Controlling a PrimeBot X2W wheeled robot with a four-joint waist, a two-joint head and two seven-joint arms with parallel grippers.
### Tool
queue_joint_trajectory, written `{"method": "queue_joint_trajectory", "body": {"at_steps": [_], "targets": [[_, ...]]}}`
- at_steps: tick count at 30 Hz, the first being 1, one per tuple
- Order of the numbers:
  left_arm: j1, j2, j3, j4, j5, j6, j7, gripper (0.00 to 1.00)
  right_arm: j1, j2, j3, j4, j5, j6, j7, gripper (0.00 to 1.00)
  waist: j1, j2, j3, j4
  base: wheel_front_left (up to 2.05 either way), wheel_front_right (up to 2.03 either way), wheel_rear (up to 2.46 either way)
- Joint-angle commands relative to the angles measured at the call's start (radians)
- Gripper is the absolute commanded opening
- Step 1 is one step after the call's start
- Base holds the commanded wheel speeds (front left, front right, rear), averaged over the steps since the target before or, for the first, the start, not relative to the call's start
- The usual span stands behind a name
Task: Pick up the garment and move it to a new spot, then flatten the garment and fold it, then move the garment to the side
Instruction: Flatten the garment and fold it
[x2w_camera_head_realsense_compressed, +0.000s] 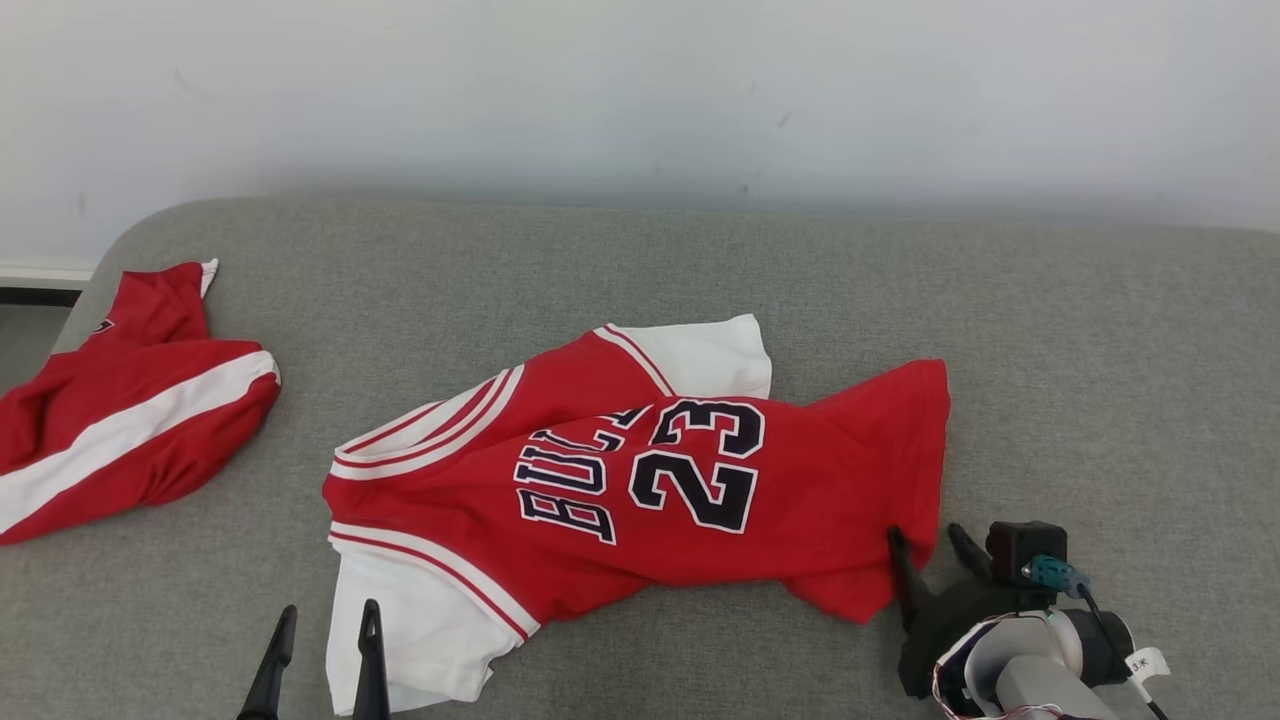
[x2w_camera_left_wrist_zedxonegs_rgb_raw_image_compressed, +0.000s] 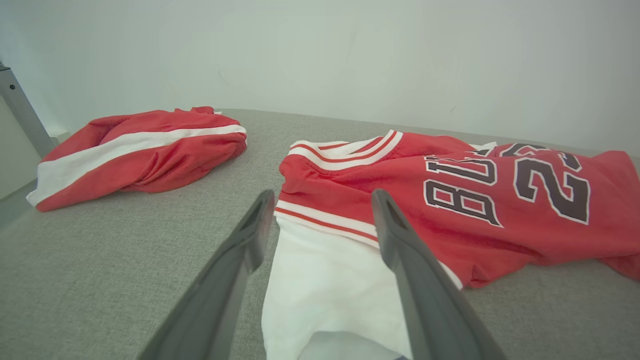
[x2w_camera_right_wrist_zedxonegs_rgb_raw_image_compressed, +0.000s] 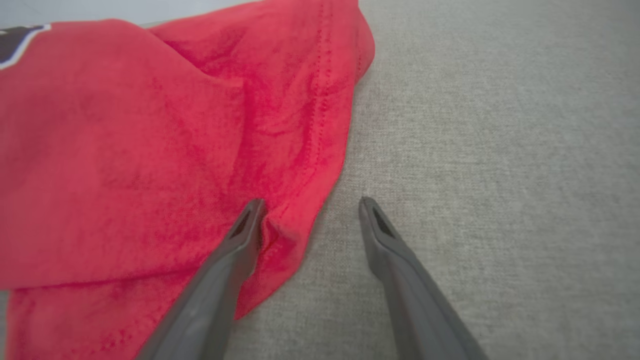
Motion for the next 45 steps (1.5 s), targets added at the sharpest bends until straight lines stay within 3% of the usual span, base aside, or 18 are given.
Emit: {"method": "queue_joint_trajectory", "body": {"at_steps": [1, 6, 26, 33, 40, 45], "targets": [[0.012, -0.001, 0.0, 0.002, -0.004, 0.004, -0.003, 1.0, -0.002, 0.006, 0.024, 0.025, 0.013, -0.002, -0.002, 0.0, 0.0, 0.0, -0.001, 0.003, 0.0, 0.0, 0.0], [0.02, -0.001, 0.007, 0.0, -0.011, 0.009, -0.003, 1.0, 0.0, 0.006, 0.048, 0.012, 0.055, -0.002, -0.008, 0.0, 0.0, 0.0, -0.006, -0.006, 0.0, 0.0, 0.0], [0.047, -0.001, 0.003, 0.005, -0.03, 0.017, -0.003, 1.0, 0.243, -0.204, 0.034, -0.54, 0.149, -0.002, -0.008, 0.0, 0.0, 0.0, -0.037, -0.064, 0.0, 0.0, 0.0], [0.05, -0.001, -0.006, 0.009, -0.045, 0.019, -0.003, 1.0, 0.264, -0.224, 0.04, -0.683, 0.179, -0.002, 0.028, 0.0, 0.0, 0.0, -0.038, -0.06, 0.0, 0.0, 0.0], [0.025, -0.001, -0.018, 0.012, -0.05, 0.016, -0.003, 1.0, 0.161, -0.214, 0.086, -0.645, 0.159, -0.002, 0.061, 0.0, 0.0, 0.0, -0.023, -0.031, 0.0, 0.0, 0.0], [-0.005, -0.001, -0.042, 0.019, -0.056, 0.008, -0.003, 1.0, -0.05, -0.208, 0.129, -0.456, 0.141, -0.002, 0.075, 0.0, 0.0, 0.0, 0.017, 0.018, 0.0, 0.0, 0.0]]}}
